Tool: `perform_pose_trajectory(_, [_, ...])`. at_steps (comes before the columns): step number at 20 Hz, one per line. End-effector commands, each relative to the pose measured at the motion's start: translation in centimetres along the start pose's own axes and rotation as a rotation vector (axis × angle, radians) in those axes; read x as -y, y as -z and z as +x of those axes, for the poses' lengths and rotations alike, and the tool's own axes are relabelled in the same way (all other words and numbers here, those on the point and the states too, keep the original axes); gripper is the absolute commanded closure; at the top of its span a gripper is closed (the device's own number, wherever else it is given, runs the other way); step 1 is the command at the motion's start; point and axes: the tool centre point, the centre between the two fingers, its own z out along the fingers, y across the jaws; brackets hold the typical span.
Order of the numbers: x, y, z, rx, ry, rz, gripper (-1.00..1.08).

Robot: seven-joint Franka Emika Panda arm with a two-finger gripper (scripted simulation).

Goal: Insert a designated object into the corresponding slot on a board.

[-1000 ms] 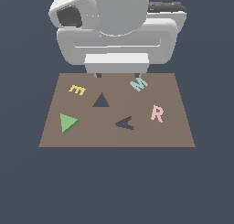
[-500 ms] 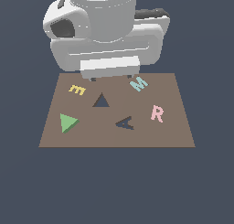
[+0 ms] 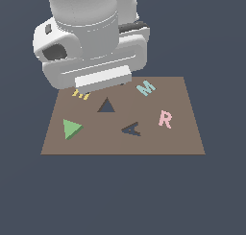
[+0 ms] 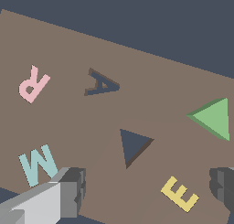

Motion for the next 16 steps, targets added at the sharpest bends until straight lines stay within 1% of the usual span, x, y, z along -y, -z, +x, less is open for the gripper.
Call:
perform_pose_trajectory(1, [-1.1,-0.8,-0.3,0.003,0.071,0.001,-0.92])
perform_pose_trajectory(9, [-5.0,-3.5,-0.5,0.013,0.32,0.002,-0.92])
perform_pose_trajectory(16, [-8.6,-6.0,0.1,0.022,0.548,0.002,-0.92])
